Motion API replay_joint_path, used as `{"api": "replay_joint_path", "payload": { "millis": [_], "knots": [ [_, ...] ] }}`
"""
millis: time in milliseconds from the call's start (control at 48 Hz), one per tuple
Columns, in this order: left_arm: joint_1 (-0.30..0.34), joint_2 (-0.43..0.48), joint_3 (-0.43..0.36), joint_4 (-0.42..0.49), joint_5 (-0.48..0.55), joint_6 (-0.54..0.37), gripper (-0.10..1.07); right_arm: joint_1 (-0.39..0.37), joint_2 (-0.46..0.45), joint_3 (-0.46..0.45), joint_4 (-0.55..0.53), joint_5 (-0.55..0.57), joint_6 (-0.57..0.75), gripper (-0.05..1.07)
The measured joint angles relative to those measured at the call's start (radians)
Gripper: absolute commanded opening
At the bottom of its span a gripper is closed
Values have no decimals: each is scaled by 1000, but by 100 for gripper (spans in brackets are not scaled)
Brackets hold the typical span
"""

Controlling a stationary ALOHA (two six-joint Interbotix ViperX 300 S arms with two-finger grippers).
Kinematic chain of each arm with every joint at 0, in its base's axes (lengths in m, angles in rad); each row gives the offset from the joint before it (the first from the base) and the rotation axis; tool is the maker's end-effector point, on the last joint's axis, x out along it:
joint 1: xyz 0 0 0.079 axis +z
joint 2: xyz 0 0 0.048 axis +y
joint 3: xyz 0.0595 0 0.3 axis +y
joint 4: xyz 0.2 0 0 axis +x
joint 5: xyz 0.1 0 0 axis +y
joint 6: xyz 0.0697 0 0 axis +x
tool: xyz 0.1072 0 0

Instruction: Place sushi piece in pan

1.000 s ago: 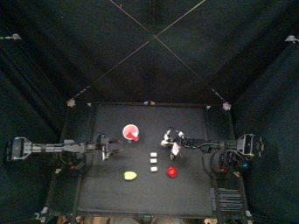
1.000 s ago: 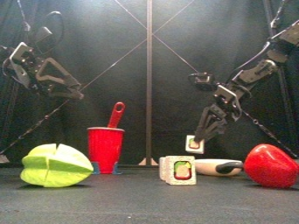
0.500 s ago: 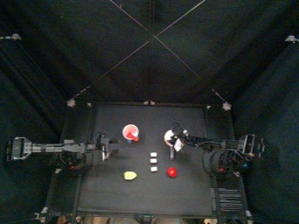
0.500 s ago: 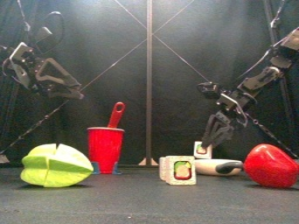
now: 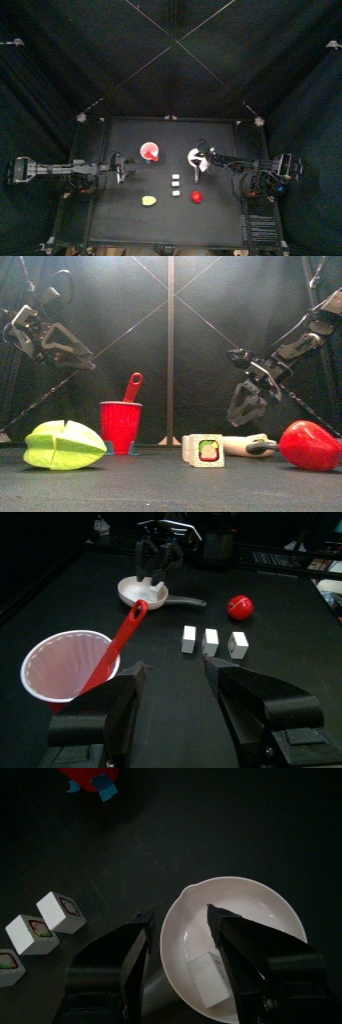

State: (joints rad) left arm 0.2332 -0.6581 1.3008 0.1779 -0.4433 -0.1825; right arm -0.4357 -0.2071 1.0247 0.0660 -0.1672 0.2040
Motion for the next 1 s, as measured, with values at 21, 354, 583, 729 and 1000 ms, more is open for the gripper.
{"api": "replay_joint_path", "payload": {
  "millis": [21, 354, 583, 729, 1000],
  "knots": [
    [0, 0, 0, 0, 2, 0, 86, 0, 0, 0, 2, 0, 2, 82],
    [0, 0, 0, 0, 0, 0, 86, 0, 0, 0, 0, 2, 2, 82],
    [0, 0, 0, 0, 0, 0, 86, 0, 0, 0, 0, 0, 0, 82],
    [0, 0, 0, 0, 2, 0, 86, 0, 0, 0, 0, 0, 2, 82],
    [2, 0, 0, -2, 0, 2, 86, 2, -2, 0, -5, 0, 2, 82]
  ]
}}
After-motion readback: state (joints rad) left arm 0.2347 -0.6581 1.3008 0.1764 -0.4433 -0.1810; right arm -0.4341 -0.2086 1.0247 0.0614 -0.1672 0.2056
